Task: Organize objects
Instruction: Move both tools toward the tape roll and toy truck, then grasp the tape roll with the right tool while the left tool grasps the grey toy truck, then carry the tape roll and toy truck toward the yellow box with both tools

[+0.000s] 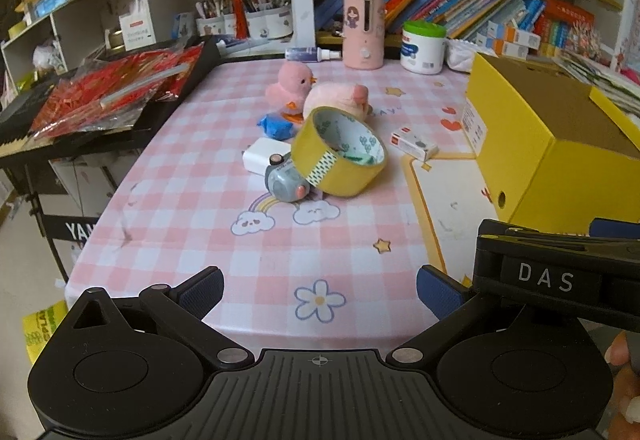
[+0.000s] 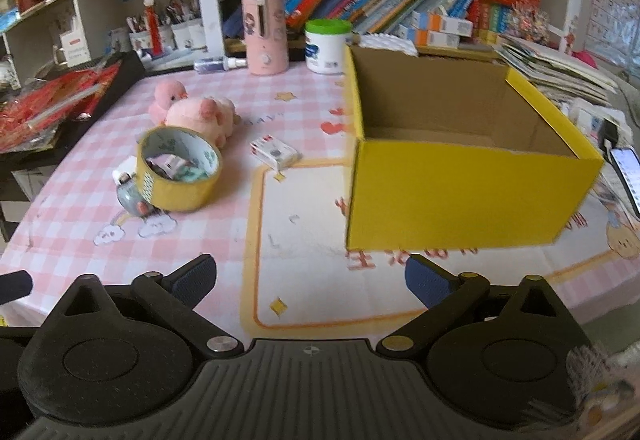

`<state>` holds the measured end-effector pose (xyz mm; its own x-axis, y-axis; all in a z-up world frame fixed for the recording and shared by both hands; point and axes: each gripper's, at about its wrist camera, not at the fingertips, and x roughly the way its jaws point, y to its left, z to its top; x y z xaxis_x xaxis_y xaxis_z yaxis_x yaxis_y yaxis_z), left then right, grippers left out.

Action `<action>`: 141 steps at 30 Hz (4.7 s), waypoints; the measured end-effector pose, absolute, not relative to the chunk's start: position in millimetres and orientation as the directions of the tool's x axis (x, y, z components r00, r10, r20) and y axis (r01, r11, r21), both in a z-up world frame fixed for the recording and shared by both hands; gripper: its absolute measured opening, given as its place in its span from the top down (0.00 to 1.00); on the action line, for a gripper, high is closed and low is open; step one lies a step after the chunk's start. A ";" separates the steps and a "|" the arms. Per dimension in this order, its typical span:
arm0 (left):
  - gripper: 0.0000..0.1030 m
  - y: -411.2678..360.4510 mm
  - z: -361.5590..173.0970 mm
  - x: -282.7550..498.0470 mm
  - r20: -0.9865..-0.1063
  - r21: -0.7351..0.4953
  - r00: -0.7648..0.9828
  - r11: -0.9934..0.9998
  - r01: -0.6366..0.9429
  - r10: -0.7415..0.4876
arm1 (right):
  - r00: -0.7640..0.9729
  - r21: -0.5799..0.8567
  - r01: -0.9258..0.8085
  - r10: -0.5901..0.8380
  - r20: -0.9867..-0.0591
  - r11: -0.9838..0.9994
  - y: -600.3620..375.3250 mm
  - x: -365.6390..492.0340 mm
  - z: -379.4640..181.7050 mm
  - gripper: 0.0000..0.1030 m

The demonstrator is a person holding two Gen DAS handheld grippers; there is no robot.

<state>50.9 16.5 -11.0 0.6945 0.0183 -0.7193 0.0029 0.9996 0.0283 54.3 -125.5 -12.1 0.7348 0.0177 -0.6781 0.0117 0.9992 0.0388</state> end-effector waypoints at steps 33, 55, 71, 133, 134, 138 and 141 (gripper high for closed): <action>0.00 14.3 -17.6 129.4 -0.672 0.086 0.728 0.991 -0.104 0.135 | 0.719 0.099 -0.311 0.302 -0.626 0.945 -103.3 165.9 -3.3 0.27; 0.00 34.9 -32.5 152.2 -0.748 0.089 0.630 0.971 -0.221 0.212 | 0.434 0.316 -0.416 0.491 -0.755 0.853 -58.7 254.1 -50.6 0.11; 0.19 23.7 -57.4 203.7 -0.767 0.056 0.612 0.970 -0.236 0.193 | 0.631 0.328 -0.415 0.528 -0.568 0.849 -117.9 255.9 10.3 0.12; 0.39 54.5 -8.2 0.9 -0.716 -0.163 0.679 0.985 0.061 -0.161 | 0.649 0.182 -0.120 0.216 -0.730 0.976 -151.2 22.4 -13.7 0.12; 0.39 52.3 -8.6 -0.8 -0.716 -0.162 0.676 0.984 0.077 -0.171 | 0.652 0.183 -0.113 0.212 -0.728 0.977 -152.4 18.7 -13.5 0.12; 0.38 42.9 -10.2 -6.1 -0.717 -0.160 0.666 0.978 0.132 -0.207 | 0.664 0.186 -0.066 0.182 -0.725 0.980 -162.2 3.7 -14.5 0.12; 0.38 37.0 -10.5 -9.7 -0.710 -0.166 0.663 0.972 0.169 -0.237 | 0.667 0.183 -0.031 0.156 -0.728 0.983 -169.6 -6.2 -14.9 0.12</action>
